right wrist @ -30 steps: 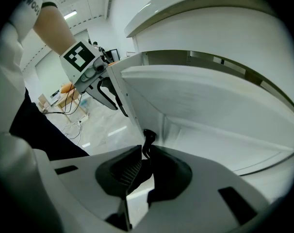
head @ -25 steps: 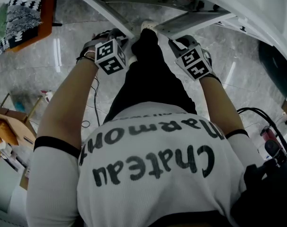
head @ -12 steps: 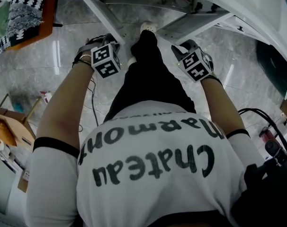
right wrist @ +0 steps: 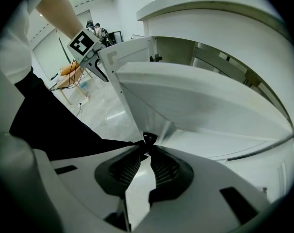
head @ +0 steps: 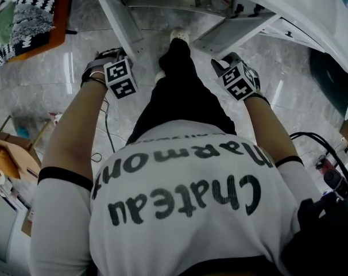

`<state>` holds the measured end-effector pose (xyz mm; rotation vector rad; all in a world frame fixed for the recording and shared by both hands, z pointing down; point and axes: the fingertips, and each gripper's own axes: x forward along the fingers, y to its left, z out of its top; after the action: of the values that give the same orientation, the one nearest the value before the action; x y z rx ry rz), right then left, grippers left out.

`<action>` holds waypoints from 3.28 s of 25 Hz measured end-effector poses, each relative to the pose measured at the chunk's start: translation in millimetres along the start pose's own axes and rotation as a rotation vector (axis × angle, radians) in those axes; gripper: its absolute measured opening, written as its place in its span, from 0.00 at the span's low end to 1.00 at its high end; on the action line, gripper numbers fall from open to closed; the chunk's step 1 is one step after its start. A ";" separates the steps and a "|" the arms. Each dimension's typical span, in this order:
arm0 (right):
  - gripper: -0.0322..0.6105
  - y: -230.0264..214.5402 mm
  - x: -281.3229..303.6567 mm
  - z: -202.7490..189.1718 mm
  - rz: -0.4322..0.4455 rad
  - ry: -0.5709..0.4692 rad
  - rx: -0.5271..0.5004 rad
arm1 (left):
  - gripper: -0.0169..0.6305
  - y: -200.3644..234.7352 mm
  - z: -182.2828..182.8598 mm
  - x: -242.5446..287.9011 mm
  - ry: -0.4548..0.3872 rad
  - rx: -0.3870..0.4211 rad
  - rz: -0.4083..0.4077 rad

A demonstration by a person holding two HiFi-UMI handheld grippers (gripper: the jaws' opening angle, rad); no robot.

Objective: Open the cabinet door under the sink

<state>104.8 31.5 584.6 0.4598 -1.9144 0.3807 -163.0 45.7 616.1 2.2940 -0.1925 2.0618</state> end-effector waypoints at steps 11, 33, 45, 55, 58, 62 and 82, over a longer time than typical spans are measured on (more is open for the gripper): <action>0.14 4.3 -8.8 -27.6 0.001 0.048 -0.043 | 0.12 -2.5 -20.3 -4.5 0.008 -0.015 0.020; 0.14 2.1 -17.3 -60.7 -0.027 0.097 -0.045 | 0.12 -1.3 -45.3 -6.4 0.023 -0.019 0.077; 0.14 -6.4 -29.5 -114.3 0.053 0.205 -0.143 | 0.12 -4.2 -39.7 -7.1 0.051 -0.049 0.062; 0.14 -8.4 -35.5 -126.7 0.066 0.214 -0.192 | 0.12 -3.5 -40.2 -10.6 0.064 -0.045 0.054; 0.14 -12.0 -38.2 -134.2 0.067 0.216 -0.194 | 0.12 -2.6 -42.0 -13.2 0.057 -0.033 0.055; 0.14 -18.0 -41.5 -144.3 0.071 0.218 -0.202 | 0.12 -1.8 -44.4 -13.6 0.051 -0.003 0.056; 0.14 -28.9 -51.5 -162.7 0.080 0.238 -0.241 | 0.14 -4.0 -78.8 -20.5 0.076 0.238 -0.008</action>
<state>267.4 89.2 598.4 0.1711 -1.7225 0.2404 -242.4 60.4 604.6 2.3302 0.0697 2.2737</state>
